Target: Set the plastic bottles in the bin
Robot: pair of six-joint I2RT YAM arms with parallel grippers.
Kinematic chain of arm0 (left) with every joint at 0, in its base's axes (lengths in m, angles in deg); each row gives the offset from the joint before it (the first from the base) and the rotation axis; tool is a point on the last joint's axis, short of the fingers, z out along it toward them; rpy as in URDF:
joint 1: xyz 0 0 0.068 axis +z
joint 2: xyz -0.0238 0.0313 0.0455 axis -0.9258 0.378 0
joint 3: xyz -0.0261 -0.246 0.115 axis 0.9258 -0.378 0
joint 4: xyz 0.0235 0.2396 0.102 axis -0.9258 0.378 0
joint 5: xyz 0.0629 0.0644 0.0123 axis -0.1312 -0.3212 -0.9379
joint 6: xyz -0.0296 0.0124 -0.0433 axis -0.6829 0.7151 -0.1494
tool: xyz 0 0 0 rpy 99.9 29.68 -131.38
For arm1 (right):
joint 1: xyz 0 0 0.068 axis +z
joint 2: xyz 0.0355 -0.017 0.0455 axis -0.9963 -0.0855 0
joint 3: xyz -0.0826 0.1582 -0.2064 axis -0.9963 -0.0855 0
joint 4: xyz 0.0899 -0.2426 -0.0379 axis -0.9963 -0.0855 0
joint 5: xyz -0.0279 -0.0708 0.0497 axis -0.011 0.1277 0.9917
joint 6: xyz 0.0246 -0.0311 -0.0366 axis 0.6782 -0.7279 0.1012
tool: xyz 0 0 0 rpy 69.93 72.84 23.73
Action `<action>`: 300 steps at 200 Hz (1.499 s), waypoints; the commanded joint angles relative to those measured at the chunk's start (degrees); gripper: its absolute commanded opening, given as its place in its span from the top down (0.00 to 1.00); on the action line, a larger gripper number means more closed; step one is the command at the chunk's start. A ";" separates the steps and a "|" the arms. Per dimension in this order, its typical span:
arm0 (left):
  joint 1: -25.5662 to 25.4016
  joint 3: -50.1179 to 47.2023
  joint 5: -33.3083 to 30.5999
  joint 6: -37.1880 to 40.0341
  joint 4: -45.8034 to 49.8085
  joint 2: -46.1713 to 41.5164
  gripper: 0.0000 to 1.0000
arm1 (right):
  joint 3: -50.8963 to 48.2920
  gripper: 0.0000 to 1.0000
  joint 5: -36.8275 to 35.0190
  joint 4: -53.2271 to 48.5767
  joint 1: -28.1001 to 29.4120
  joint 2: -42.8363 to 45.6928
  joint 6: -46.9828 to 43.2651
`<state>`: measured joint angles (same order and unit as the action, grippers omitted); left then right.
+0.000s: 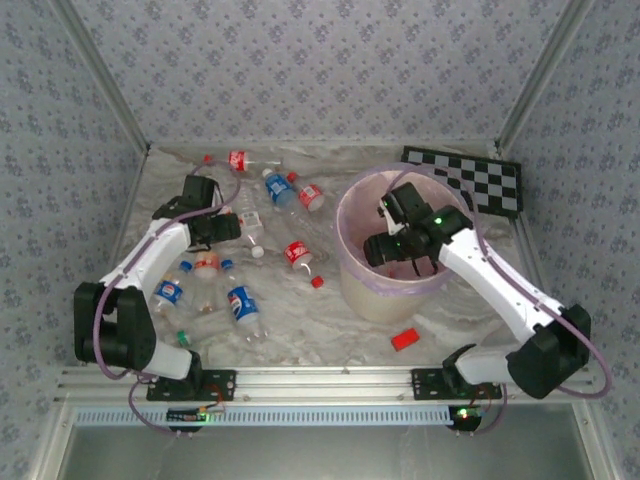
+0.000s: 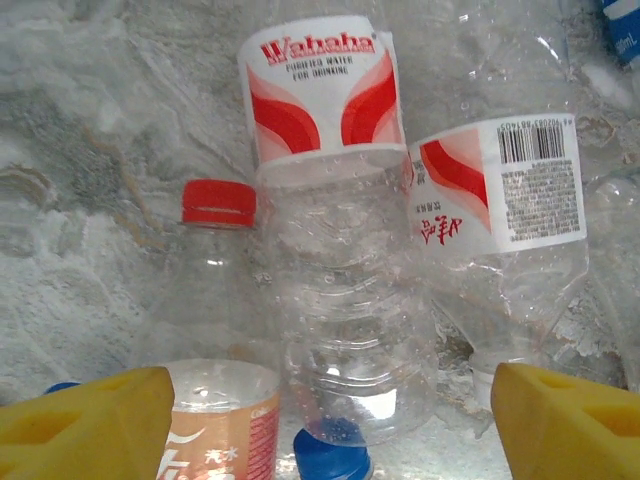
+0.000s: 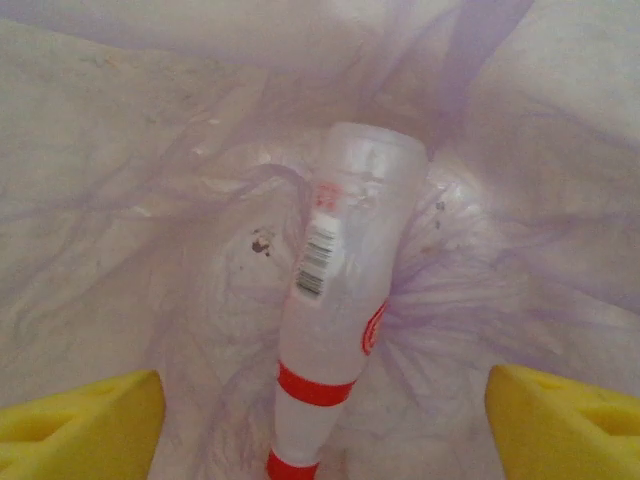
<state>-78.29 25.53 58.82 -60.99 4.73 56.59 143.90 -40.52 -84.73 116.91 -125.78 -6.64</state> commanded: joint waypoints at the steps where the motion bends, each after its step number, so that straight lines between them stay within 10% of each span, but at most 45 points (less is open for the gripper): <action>1: -0.74 2.69 -1.64 1.58 3.36 -0.86 0.15 | 4.15 0.12 -1.59 -5.41 0.49 2.65 0.32; 213: -4.79 2.99 -5.45 -5.72 0.49 13.74 0.40 | 17.69 0.08 9.61 -0.23 -7.52 11.13 -1.14; 300: -5.75 7.93 -2.84 -4.82 7.18 -3.53 0.49 | 21.64 0.11 19.13 9.00 -5.95 7.46 0.74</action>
<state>-83.34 29.25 53.99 -66.15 8.51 61.03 162.57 -26.42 -81.41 109.41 -116.39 -6.88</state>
